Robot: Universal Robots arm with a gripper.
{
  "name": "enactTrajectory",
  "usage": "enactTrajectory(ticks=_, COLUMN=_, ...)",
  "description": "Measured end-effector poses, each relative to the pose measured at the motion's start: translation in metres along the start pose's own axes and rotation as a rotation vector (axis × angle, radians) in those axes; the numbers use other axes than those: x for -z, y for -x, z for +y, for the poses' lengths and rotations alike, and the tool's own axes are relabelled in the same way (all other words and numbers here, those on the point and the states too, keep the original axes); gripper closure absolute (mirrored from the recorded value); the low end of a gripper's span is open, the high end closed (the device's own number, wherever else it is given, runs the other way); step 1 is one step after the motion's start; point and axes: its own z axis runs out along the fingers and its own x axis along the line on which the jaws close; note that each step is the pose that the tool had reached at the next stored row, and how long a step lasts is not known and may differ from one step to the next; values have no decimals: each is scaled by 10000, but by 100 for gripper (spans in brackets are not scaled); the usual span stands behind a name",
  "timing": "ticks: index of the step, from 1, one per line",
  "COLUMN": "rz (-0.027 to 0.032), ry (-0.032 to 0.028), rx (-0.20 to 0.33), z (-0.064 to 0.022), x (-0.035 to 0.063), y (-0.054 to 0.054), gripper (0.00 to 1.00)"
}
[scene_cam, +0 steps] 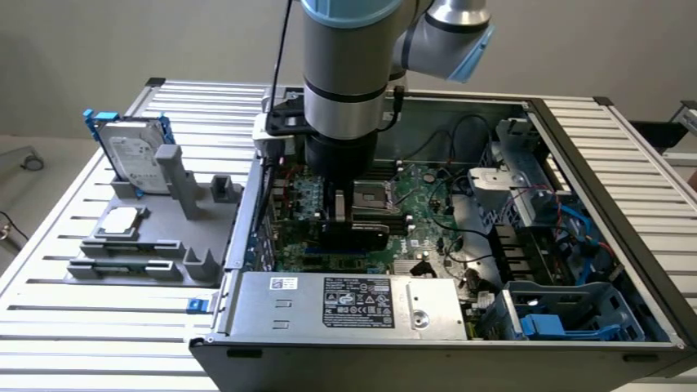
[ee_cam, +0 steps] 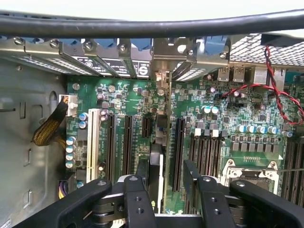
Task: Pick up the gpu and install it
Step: 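Insert the gpu into the slot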
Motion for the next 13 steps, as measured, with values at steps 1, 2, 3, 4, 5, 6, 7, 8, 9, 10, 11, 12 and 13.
enactTrajectory(ticks=1, rz=0, ry=0, rx=4, z=0, x=0, y=-1, gripper=56)
enactTrajectory(ticks=2, rz=0, ry=1, rx=10, z=0, x=1, y=-3, gripper=56)
enactTrajectory(ticks=3, rz=1, ry=1, rx=17, z=0, x=1, y=-5, gripper=56)
enactTrajectory(ticks=4, rz=1, ry=1, rx=27, z=0, x=1, y=-7, gripper=56)
enactTrajectory(ticks=5, rz=1, ry=2, rx=38, z=0, x=1, y=-9, gripper=56)
enactTrajectory(ticks=6, rz=0, ry=2, rx=50, z=0, x=0, y=-10, gripper=56)
enactTrajectory(ticks=7, rz=1, ry=2, rx=64, z=0, x=-1, y=-11, gripper=56)
enactTrajectory(ticks=8, rz=4, ry=5, rx=79, z=1, x=-2, y=-11, gripper=56)
enactTrajectory(ticks=9, rz=3, ry=5, rx=95, z=0, x=-5, y=-12, gripper=56)
enactTrajectory(ticks=10, rz=4, ry=6, rx=112, z=0, x=-8, y=-12, gripper=56)
enactTrajectory(ticks=11, rz=4, ry=7, rx=130, z=0, x=-12, y=-12, gripper=56)
enactTrajectory(ticks=12, rz=4, ry=7, rx=147, z=0, x=-15, y=-12, gripper=56)
enactTrajectory(ticks=13, rz=5, ry=8, rx=165, z=0, x=-19, y=-12, gripper=56)
